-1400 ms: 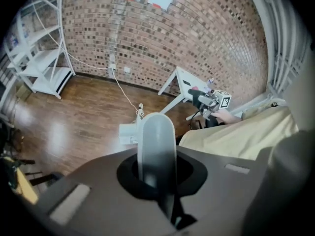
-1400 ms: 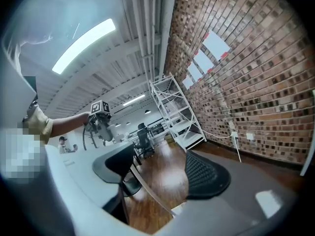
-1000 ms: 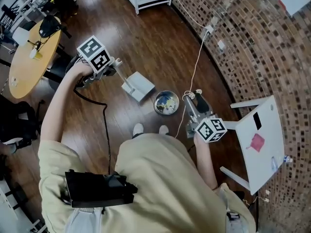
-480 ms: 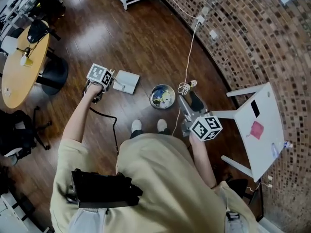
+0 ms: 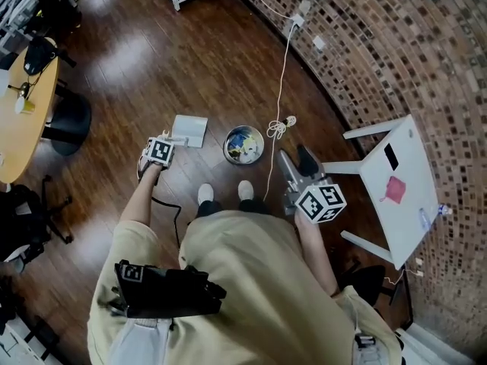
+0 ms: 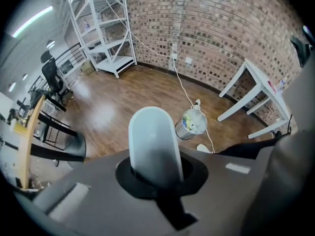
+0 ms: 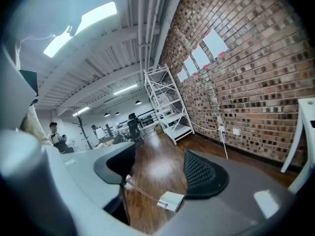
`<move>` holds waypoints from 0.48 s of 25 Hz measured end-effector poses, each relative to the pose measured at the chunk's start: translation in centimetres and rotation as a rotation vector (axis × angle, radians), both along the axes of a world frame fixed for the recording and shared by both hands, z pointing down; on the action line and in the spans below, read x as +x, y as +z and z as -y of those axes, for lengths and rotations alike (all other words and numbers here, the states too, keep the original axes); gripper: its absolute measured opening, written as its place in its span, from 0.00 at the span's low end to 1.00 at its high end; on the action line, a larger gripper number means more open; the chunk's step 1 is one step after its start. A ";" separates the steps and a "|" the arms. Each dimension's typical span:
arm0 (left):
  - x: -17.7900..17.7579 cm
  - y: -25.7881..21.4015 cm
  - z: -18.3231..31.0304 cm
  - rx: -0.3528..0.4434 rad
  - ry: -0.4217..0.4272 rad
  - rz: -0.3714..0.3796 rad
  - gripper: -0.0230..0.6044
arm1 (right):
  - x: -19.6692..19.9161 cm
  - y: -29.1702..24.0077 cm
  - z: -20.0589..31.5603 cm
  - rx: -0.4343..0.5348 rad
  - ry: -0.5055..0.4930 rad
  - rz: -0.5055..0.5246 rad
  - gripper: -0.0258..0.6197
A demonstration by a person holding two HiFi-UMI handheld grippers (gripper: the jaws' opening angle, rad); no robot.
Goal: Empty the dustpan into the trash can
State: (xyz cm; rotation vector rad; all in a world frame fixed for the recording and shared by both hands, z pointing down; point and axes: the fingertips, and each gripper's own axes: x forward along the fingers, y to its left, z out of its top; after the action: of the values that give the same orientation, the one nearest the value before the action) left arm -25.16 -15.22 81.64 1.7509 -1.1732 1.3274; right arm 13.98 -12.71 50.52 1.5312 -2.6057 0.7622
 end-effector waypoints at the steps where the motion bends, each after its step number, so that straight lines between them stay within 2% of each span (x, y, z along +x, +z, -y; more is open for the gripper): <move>1: -0.6 0.1 -0.1 0.008 0.007 0.038 0.06 | -0.1 0.0 -0.1 -0.002 -0.001 0.003 0.50; 2: -1.1 0.2 -0.3 0.005 0.009 0.071 0.18 | -0.3 0.1 -0.1 -0.005 -0.003 0.007 0.50; 4: -1.6 0.7 -1.1 -0.009 -0.014 0.080 0.54 | -0.8 0.0 -0.1 0.000 -0.014 0.016 0.50; 5: -1.7 0.6 -1.4 -0.001 -0.035 0.066 0.56 | -1.1 -0.2 0.0 0.007 -0.022 0.020 0.50; 7: -1.7 -1.2 -1.1 0.071 -0.060 0.061 0.56 | -1.6 -0.5 0.3 0.025 -0.040 0.028 0.50; 10: -1.7 -6.8 -0.1 0.248 -0.068 0.087 0.57 | -2.3 -1.4 1.1 0.065 -0.054 0.032 0.50; 12: -1.4 -11.1 0.2 0.365 -0.082 0.059 0.59 | -2.8 -2.3 1.7 0.113 -0.063 0.026 0.50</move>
State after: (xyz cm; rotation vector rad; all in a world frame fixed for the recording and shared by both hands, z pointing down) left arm -26.57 -15.41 70.50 1.8981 -1.5822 1.1780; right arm 11.14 -14.44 48.20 1.4668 -2.7454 0.6442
